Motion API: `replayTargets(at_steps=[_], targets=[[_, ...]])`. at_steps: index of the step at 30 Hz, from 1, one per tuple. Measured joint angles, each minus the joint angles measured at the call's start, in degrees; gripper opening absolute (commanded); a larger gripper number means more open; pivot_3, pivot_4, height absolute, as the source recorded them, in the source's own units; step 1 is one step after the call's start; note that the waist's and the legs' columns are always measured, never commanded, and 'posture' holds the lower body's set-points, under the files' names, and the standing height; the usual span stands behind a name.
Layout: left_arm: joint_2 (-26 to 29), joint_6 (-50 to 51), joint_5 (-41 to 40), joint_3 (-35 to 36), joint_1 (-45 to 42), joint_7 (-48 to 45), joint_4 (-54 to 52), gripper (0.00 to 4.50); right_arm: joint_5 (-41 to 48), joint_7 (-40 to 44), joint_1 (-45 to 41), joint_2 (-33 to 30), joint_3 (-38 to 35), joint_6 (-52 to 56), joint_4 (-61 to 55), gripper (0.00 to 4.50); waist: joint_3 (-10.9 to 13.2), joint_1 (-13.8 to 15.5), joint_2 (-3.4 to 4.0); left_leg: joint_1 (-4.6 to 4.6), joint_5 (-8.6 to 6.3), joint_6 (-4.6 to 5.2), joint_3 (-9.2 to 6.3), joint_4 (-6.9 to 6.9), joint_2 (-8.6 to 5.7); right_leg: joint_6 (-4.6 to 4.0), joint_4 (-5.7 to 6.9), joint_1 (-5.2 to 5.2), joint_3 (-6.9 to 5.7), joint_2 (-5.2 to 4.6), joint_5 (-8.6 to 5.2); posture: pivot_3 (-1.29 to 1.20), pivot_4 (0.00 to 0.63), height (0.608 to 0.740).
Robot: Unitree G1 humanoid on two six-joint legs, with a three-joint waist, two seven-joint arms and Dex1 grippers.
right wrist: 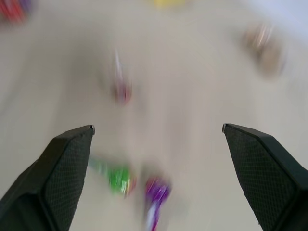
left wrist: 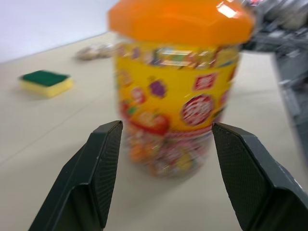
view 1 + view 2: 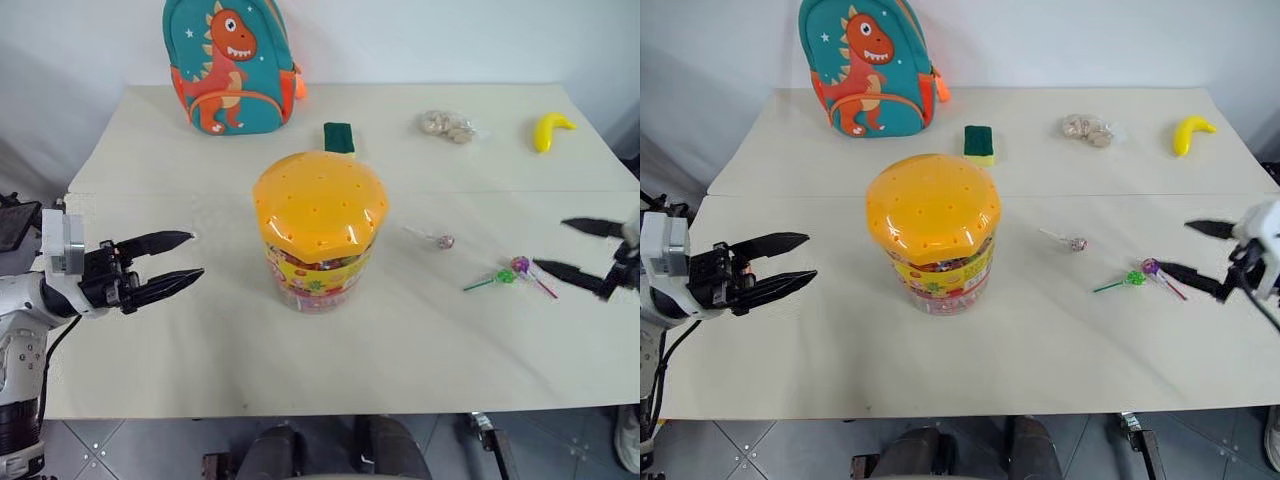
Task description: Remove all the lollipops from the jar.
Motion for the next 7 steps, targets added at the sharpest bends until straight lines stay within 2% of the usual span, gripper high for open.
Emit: replayTargets(at_steps=[3, 7], targets=[[-0.09, -0.47, 0.72, -0.10, 1.11, 0.51, 0.18, 3.15, 5.28, -0.37, 4.14, 3.96, 0.37, 3.07, -13.26, 4.49, 0.00, 0.08, -0.02, -0.01, -0.01, -0.03, -0.05, -0.03, 0.03, -0.02, 0.00, -0.01, -0.02, 0.01, 0.00, 0.00, 0.150, 0.740], [-0.73, -2.70, 4.84, -1.03, 3.06, 3.96, -0.03, 3.15, 6.74, -1.47, 10.44, 10.64, 6.54, 3.53, -27.67, 4.49, 0.00, 0.64, -0.03, -0.04, -0.02, 0.00, -0.04, -0.03, -0.09, 0.01, -0.02, -0.01, -0.01, -0.05, 0.01, 0.00, 0.150, 0.740]])
